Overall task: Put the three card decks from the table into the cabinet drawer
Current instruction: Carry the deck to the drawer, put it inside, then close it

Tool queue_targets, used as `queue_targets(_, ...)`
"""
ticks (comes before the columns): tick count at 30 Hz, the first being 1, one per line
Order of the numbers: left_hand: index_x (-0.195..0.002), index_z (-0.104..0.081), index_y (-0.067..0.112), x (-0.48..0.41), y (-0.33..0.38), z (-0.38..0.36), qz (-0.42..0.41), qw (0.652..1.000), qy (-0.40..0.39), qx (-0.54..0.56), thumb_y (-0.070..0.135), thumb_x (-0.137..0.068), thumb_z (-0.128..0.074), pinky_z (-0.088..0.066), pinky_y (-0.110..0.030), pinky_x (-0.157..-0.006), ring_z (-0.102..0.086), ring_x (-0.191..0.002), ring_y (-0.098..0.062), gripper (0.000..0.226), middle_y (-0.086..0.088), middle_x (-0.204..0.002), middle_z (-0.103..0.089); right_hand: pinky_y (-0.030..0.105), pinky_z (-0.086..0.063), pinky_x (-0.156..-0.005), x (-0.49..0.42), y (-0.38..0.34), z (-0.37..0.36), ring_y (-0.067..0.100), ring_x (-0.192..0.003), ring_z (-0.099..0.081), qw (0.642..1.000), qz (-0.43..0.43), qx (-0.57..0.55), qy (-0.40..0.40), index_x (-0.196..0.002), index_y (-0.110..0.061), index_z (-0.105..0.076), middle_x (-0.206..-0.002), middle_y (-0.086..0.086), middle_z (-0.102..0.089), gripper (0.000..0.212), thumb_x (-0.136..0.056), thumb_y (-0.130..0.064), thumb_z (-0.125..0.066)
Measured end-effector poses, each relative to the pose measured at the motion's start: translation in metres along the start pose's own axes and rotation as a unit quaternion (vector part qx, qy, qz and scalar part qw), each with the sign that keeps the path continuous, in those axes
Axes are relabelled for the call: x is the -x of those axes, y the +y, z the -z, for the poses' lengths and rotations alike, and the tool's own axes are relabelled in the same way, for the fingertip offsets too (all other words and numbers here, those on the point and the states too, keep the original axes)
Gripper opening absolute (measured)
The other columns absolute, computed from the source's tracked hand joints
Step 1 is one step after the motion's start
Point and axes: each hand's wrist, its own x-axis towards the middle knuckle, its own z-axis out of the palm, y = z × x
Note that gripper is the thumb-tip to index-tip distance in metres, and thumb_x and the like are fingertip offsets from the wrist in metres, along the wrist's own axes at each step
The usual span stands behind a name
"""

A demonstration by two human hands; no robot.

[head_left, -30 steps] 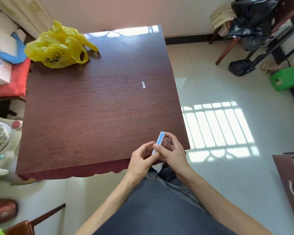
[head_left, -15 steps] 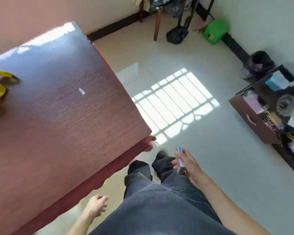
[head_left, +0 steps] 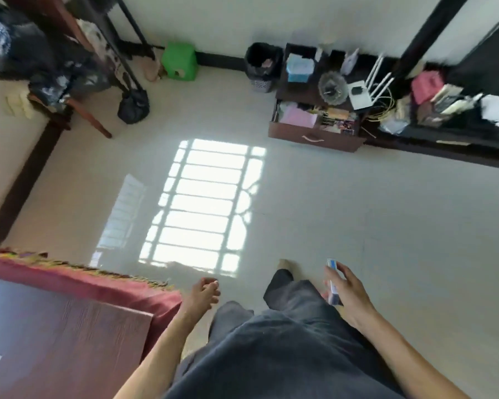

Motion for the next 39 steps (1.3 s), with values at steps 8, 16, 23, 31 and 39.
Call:
queue_targets(8, -0.117, -0.06, 0.005, -0.046, 0.07, -0.003, 0.039, 0.991, -0.042, -0.12, 0.017, -0.103, -0.048, -0.047, -0.028, -0.062, -0.062, -0.074, -0.024, 0.022, -0.012, -0.087, -0.067, 0.037, -0.06, -0.08, -0.048, -0.075, 0.035, 0.02, -0.09, -0.079, 0.998, 0.003, -0.062, 0.022, -0.138, -0.04, -0.052, -0.118, 0.003, -0.072, 0.048, -0.094, -0.06, -0.06)
queue_targets(16, -0.102, -0.061, 0.006, -0.129, 0.168, 0.032, 0.066, 0.972, -0.061, -0.216, 0.01, -0.102, -0.049, -0.038, -0.018, -0.056, -0.055, -0.063, -0.009, 0.012, 0.002, -0.074, -0.06, 0.034, -0.06, -0.078, -0.113, -0.167, 0.033, 0.021, -0.093, -0.078, 0.988, -0.007, -0.136, 0.071, -0.138, -0.035, -0.054, -0.121, 0.002, -0.07, 0.047, -0.096, -0.054, -0.062)
queue_targets(23, -0.105, -0.061, 0.006, -0.203, 0.352, 0.005, 0.02, 0.973, -0.102, -0.208, 0.015, -0.101, -0.053, -0.04, -0.024, -0.053, -0.055, -0.059, -0.018, 0.012, -0.01, -0.077, -0.063, 0.031, -0.061, -0.077, -0.161, -0.242, 0.04, 0.016, -0.083, -0.08, 0.974, 0.005, -0.192, 0.122, -0.133, -0.038, -0.055, -0.109, -0.013, -0.068, 0.041, -0.095, -0.05, -0.065)
queue_targets(31, -0.119, -0.06, 0.002, -0.257, 0.54, -0.083, -0.093, 0.964, -0.165, -0.189, 0.019, -0.101, -0.055, -0.04, -0.023, -0.056, -0.057, -0.065, -0.018, 0.025, -0.013, -0.09, -0.065, 0.039, -0.062, -0.08, -0.234, -0.321, 0.085, 0.023, -0.085, -0.08, 0.963, -0.004, -0.239, 0.122, -0.127, -0.04, -0.062, -0.112, -0.006, -0.07, 0.033, -0.096, -0.049, -0.066)
queue_targets(39, -0.122, -0.062, 0.004, -0.288, 0.591, -0.11, -0.025, 0.973, -0.108, -0.2, 0.019, -0.1, -0.055, -0.044, -0.028, -0.062, -0.061, -0.07, -0.022, 0.028, -0.013, -0.091, -0.069, 0.041, -0.061, -0.087, -0.32, -0.385, 0.161, 0.03, -0.101, -0.076, 0.966, -0.029, -0.236, 0.1, -0.109, -0.045, -0.065, -0.116, -0.01, -0.066, 0.012, -0.1, -0.051, -0.058)
